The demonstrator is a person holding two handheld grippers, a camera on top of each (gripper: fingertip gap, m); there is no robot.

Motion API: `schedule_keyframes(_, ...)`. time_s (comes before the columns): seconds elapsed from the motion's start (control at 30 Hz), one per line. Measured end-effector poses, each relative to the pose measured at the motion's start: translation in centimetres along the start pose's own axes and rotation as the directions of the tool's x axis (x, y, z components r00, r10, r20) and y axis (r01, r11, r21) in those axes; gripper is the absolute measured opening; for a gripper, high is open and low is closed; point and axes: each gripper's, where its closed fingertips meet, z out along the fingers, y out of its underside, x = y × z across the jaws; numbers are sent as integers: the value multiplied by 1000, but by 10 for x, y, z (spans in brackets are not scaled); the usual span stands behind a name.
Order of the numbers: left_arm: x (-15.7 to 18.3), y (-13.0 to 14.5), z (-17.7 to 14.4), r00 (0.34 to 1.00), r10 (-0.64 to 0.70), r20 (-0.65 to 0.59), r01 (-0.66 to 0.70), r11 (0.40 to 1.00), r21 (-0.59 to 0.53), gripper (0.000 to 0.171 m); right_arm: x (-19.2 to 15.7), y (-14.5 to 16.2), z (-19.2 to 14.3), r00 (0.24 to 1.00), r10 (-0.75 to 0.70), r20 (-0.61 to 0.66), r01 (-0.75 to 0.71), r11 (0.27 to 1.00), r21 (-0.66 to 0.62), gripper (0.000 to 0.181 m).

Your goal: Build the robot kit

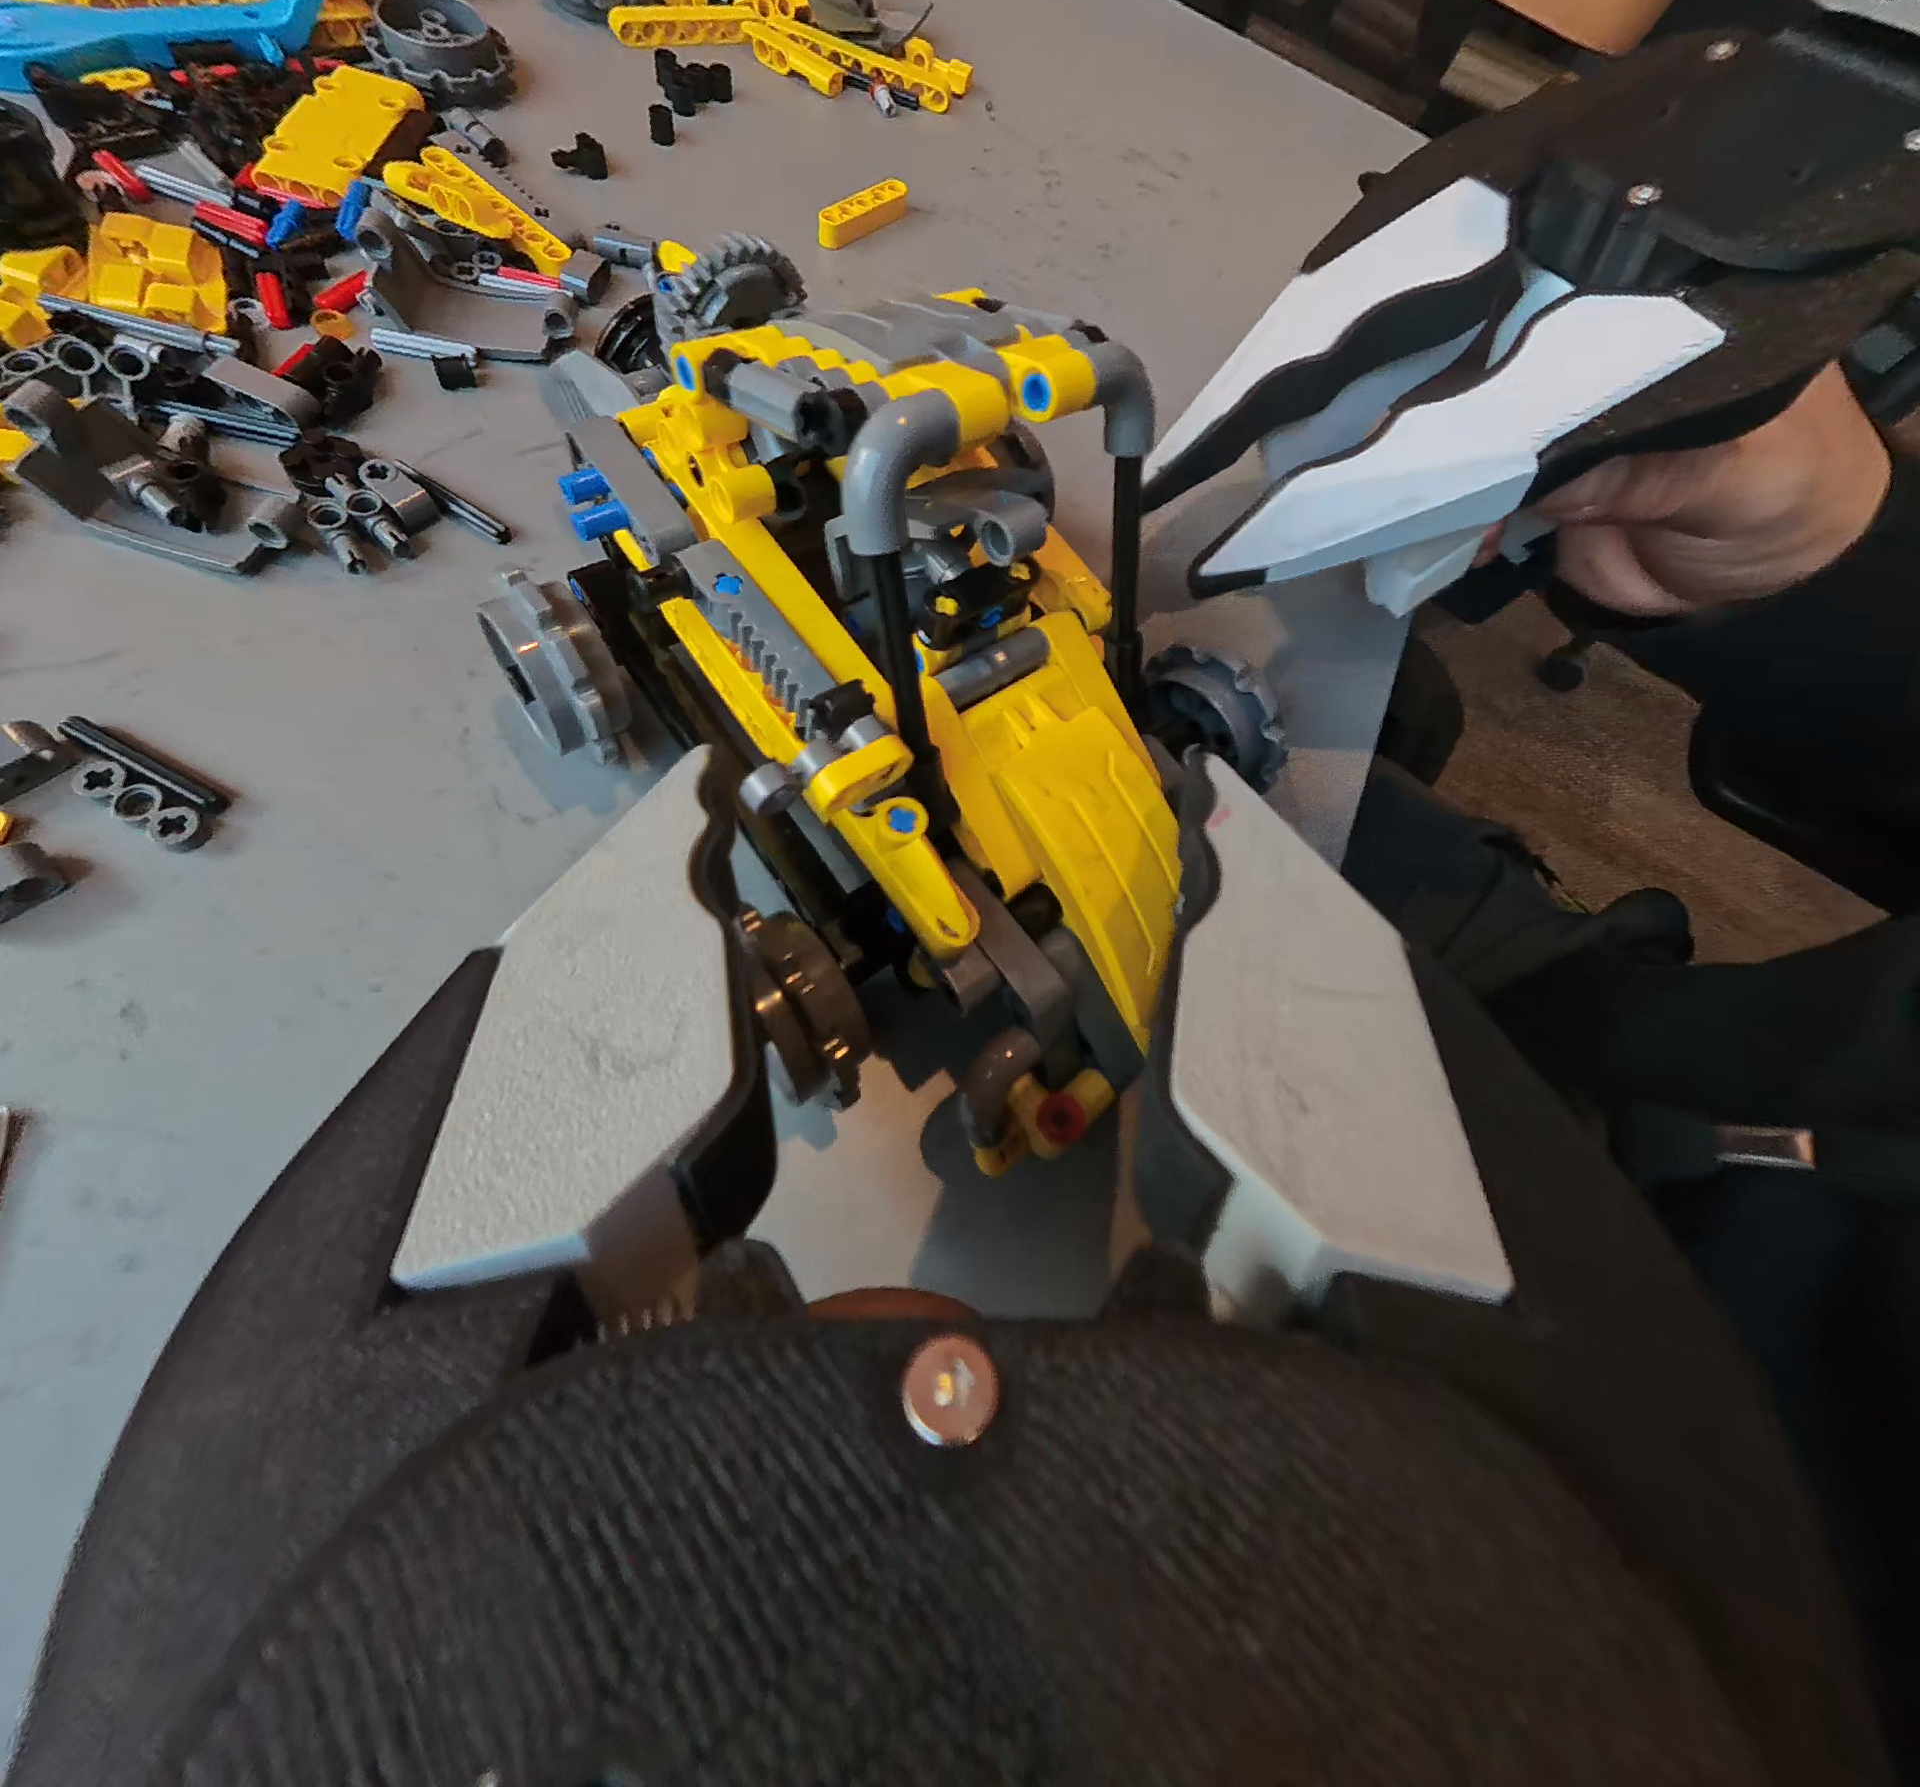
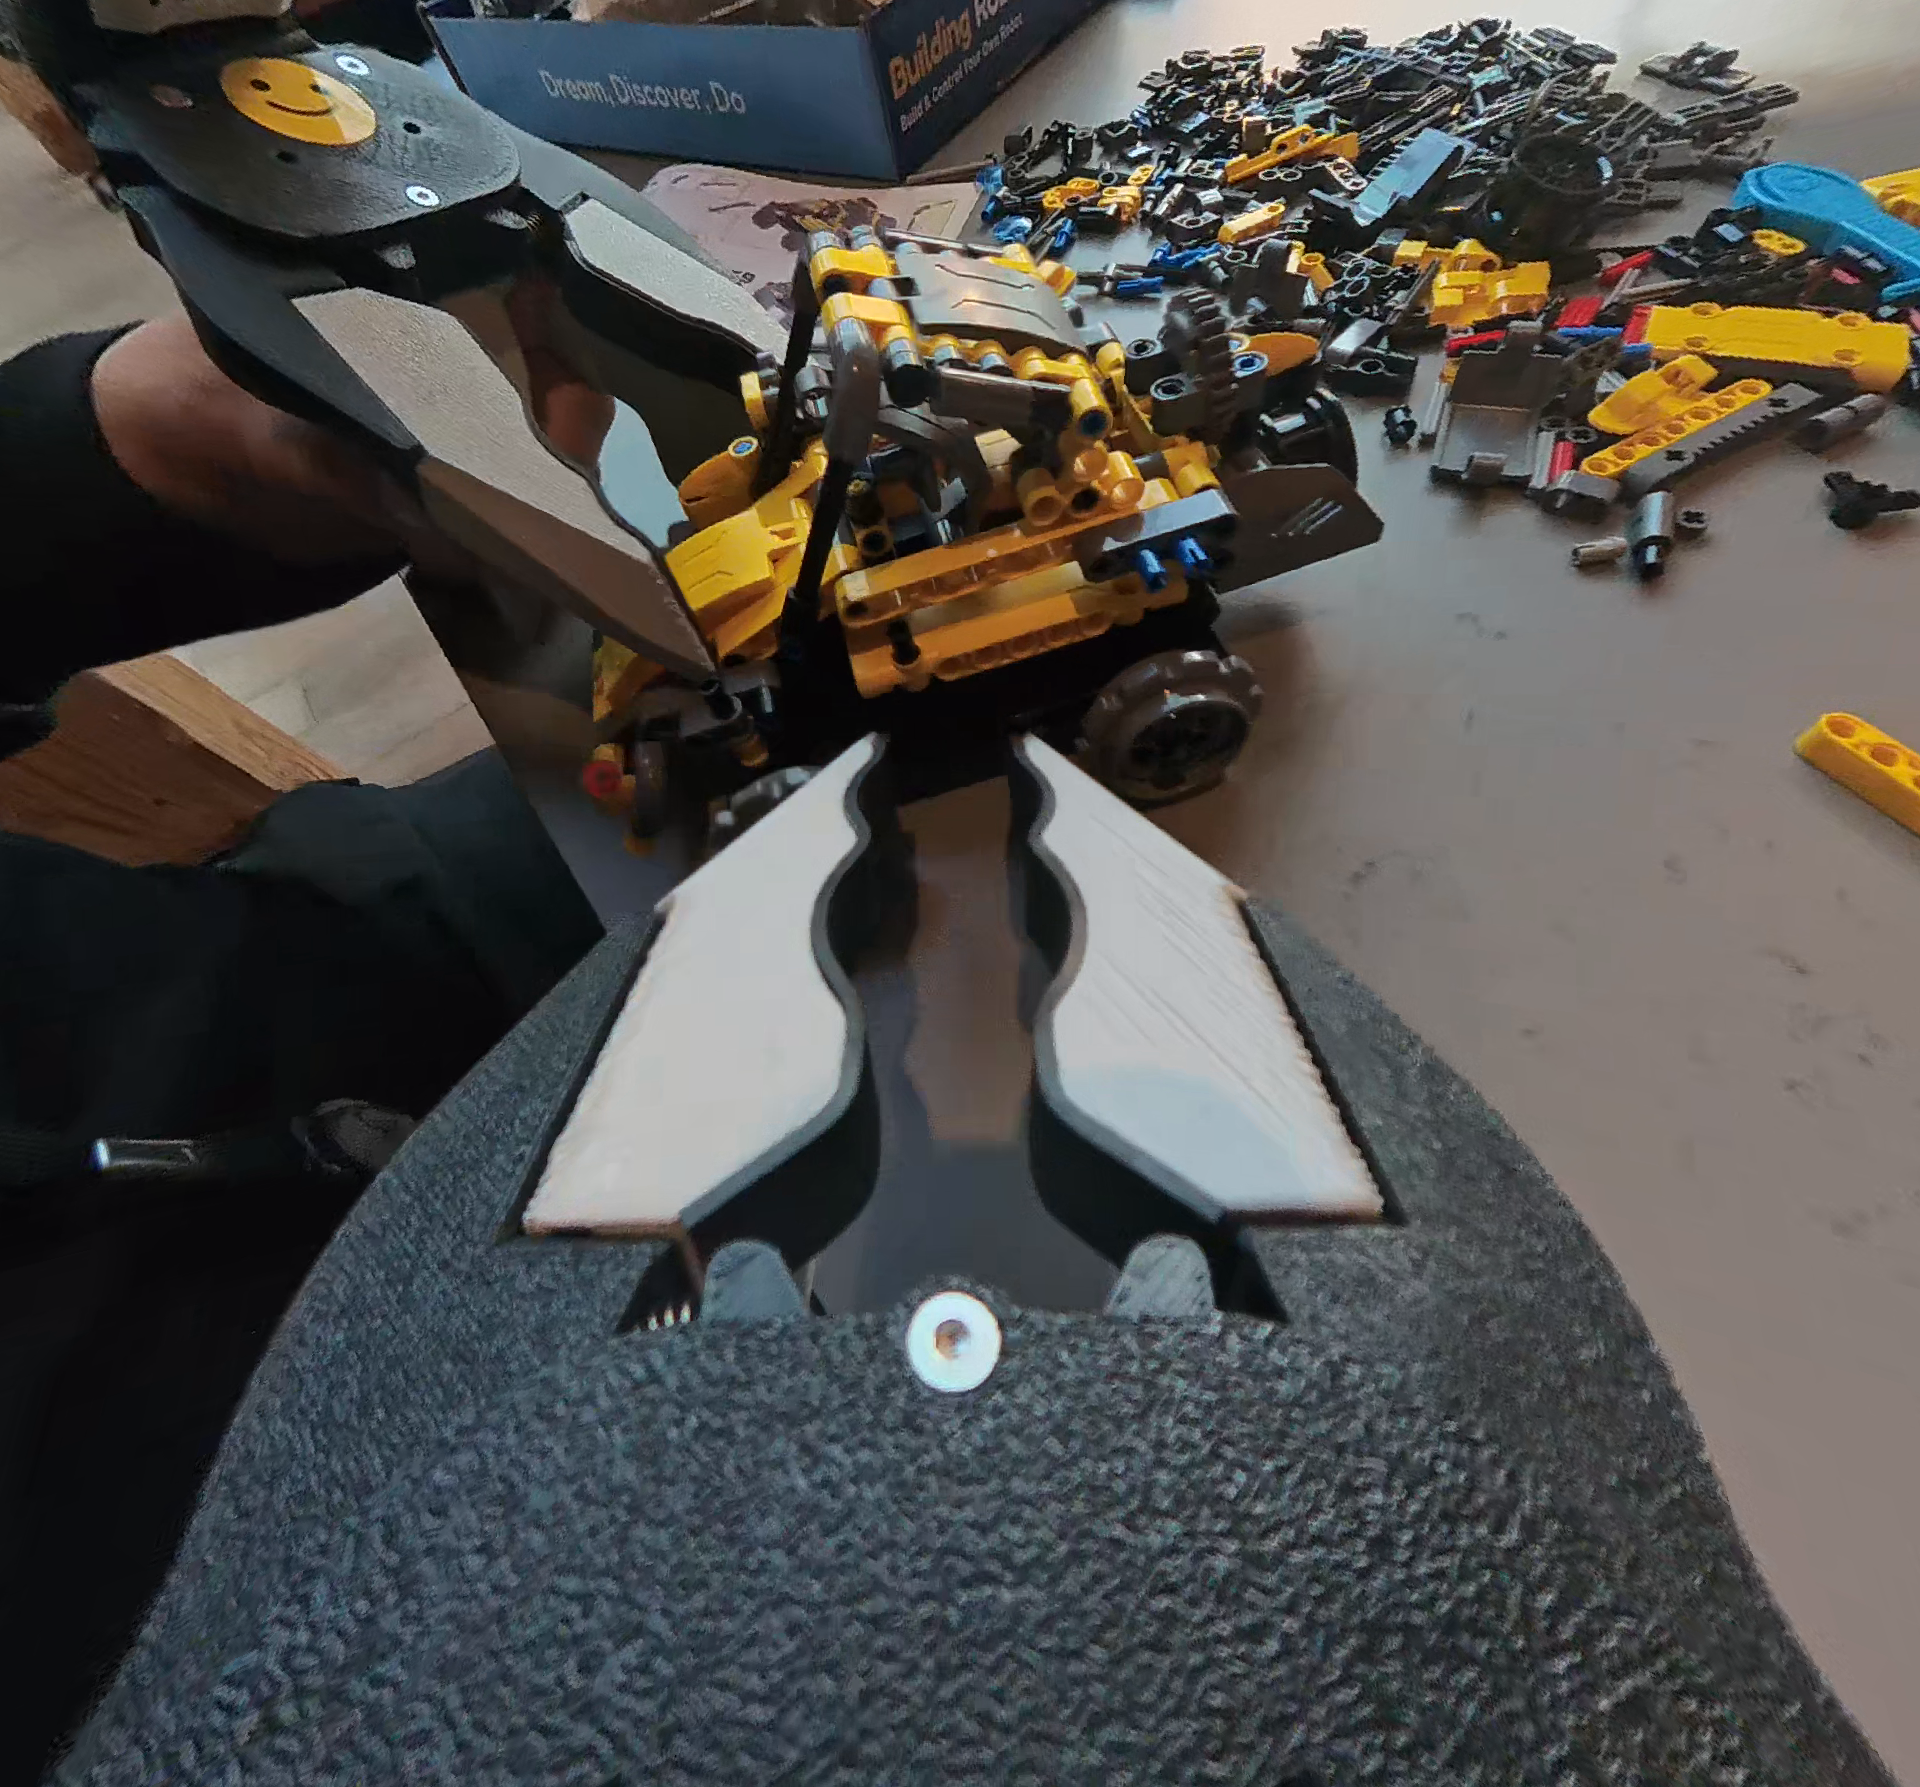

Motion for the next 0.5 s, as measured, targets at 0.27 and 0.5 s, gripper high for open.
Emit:
schedule_keyframes(0.27,-3,3,-37,997,-57,52,56,998,11,100,24,14,-17,996,-30,-81,24,996,-84,30)
schedule_keyframes(0.5,-23,26,-40,982,55,181,-46,998,-53,103,-44,3,27,985,-65,162,91,983,-158,17)
